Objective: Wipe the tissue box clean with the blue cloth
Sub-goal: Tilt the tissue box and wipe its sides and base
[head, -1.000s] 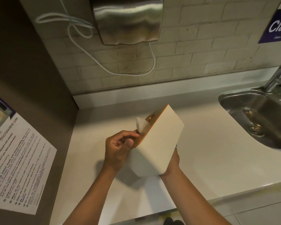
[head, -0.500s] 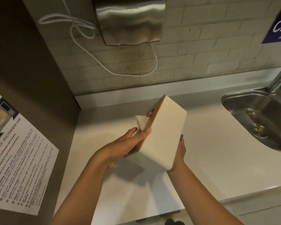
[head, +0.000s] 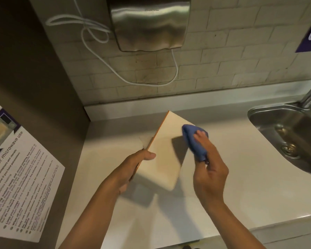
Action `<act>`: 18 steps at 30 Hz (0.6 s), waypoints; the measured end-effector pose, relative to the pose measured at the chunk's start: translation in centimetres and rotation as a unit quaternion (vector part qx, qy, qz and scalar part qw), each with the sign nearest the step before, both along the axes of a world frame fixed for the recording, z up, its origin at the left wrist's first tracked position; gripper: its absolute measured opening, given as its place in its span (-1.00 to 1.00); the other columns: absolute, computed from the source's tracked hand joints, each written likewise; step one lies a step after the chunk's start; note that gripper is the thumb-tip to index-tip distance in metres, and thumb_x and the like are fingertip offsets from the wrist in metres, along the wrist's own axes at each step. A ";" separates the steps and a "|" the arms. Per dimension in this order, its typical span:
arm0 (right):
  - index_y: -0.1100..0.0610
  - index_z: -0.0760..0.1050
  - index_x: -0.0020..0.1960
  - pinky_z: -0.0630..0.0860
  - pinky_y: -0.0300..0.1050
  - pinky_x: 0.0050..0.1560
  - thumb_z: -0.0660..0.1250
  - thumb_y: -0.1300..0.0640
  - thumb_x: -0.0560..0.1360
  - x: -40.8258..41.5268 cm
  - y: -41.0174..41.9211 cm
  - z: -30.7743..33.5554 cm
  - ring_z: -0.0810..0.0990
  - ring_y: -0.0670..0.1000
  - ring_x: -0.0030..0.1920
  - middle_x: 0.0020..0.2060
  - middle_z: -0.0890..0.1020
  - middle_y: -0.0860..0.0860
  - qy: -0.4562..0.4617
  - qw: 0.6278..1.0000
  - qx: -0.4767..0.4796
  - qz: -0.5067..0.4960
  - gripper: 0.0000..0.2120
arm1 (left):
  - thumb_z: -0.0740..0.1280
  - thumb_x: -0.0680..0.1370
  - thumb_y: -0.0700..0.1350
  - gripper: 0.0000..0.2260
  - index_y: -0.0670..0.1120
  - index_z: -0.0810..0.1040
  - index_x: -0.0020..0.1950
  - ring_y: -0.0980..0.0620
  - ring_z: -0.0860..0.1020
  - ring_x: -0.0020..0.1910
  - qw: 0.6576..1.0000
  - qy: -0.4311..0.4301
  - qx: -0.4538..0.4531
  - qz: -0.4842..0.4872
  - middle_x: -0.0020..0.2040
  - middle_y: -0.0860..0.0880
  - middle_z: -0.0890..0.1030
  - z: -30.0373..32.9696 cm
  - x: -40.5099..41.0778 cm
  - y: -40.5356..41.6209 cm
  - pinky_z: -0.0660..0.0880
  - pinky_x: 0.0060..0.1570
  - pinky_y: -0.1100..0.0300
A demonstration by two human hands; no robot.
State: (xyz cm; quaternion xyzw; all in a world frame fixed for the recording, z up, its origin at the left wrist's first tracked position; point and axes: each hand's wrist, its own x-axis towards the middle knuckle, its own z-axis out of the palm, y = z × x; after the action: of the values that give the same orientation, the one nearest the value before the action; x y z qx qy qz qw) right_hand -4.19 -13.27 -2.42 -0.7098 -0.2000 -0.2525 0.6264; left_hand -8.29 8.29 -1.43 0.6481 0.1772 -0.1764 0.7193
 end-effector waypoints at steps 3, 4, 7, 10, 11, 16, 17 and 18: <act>0.21 0.57 0.23 0.30 0.20 0.38 0.17 0.37 0.48 -1.3 1.4 0.6 0.37 0.13 0.41 0.29 0.53 0.07 -0.128 0.969 -0.189 0.090 -0.62 | 0.46 0.25 0.13 -0.56 0.01 0.75 0.07 -0.09 0.70 -0.06 0.999 -0.023 -0.020 0.008 0.07 -0.18 0.73 -0.1 0.5 0.2 0.60 -0.07 0.10; 0.20 0.57 0.23 0.28 0.20 0.38 0.17 0.31 0.52 -1.7 1.8 0.4 0.36 0.13 0.42 0.29 0.53 0.06 -0.146 0.960 -0.217 0.102 -0.65 | 0.44 0.26 0.12 -0.57 -0.01 0.76 0.07 -0.08 0.70 -0.07 0.999 -0.031 -0.026 0.005 0.05 -0.18 0.73 0.0 0.5 0.3 0.61 -0.07 0.09; 0.20 0.57 0.24 0.26 0.14 0.40 0.12 0.22 0.60 -1.4 1.6 0.3 0.35 0.15 0.42 0.30 0.53 0.06 -0.179 0.948 -0.241 0.108 -0.68 | 0.41 0.32 0.08 -0.60 0.02 0.75 0.12 -0.05 0.70 -0.04 0.998 -0.047 -0.044 -0.026 0.04 -0.14 0.74 0.3 0.5 0.5 0.62 -0.09 0.13; 0.23 0.59 0.20 0.32 0.19 0.36 0.20 0.30 0.56 1.5 0.5 1.0 0.40 0.14 0.39 0.26 0.55 0.10 -0.137 0.955 -0.258 0.058 -0.71 | 0.44 0.29 0.11 -0.59 0.06 0.74 0.10 -0.06 0.69 -0.07 0.998 -0.029 -0.044 -0.046 0.06 -0.14 0.73 0.5 0.5 0.7 0.62 -0.11 0.15; 0.23 0.59 0.20 0.35 0.23 0.33 0.27 0.38 0.50 2.5 0.3 1.4 0.41 0.15 0.38 0.26 0.56 0.11 -0.096 0.964 -0.247 0.032 -0.70 | 0.45 0.25 0.14 -0.58 0.08 0.74 0.07 -0.05 0.68 -0.10 0.998 -0.023 -0.035 -0.047 0.04 -0.14 0.73 0.5 0.5 0.7 0.61 -0.15 0.17; 0.22 0.60 0.19 0.33 0.14 0.36 0.21 0.29 0.54 0.9 1.5 1.3 0.41 0.14 0.38 0.24 0.57 0.08 -0.105 0.968 -0.225 0.024 -0.71 | 0.46 0.20 0.11 -0.55 0.02 0.76 0.05 -0.09 0.67 -0.07 0.998 -0.025 -0.053 -0.026 0.05 -0.19 0.72 -0.2 0.3 1.1 0.59 -0.04 0.12; 0.21 0.60 0.19 0.30 0.09 0.38 0.15 0.24 0.58 -0.5 2.1 0.7 0.40 0.13 0.39 0.25 0.57 0.06 -0.126 0.964 -0.229 0.050 -0.69 | 0.46 0.20 0.08 -0.55 -0.01 0.77 0.04 -0.10 0.67 -0.06 0.998 -0.030 -0.059 -0.019 0.05 -0.20 0.72 -0.3 0.4 1.2 0.59 -0.01 0.10; 0.19 0.59 0.21 0.28 0.06 0.40 0.14 0.23 0.58 -1.9 2.4 0.0 0.39 0.12 0.40 0.27 0.55 0.04 -0.140 0.957 -0.241 0.077 -0.68 | 0.45 0.18 0.06 -0.57 -0.02 0.78 0.01 -0.09 0.69 -0.09 0.998 -0.036 -0.055 -0.015 0.01 -0.18 0.73 -0.3 0.5 1.2 0.61 -0.05 0.10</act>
State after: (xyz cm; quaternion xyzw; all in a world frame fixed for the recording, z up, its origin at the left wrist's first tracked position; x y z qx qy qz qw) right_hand -6.04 -10.86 -2.42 -0.7793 -0.3951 -0.2449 0.4202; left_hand -7.80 9.51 -1.74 0.6160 0.1313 -0.1728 0.7573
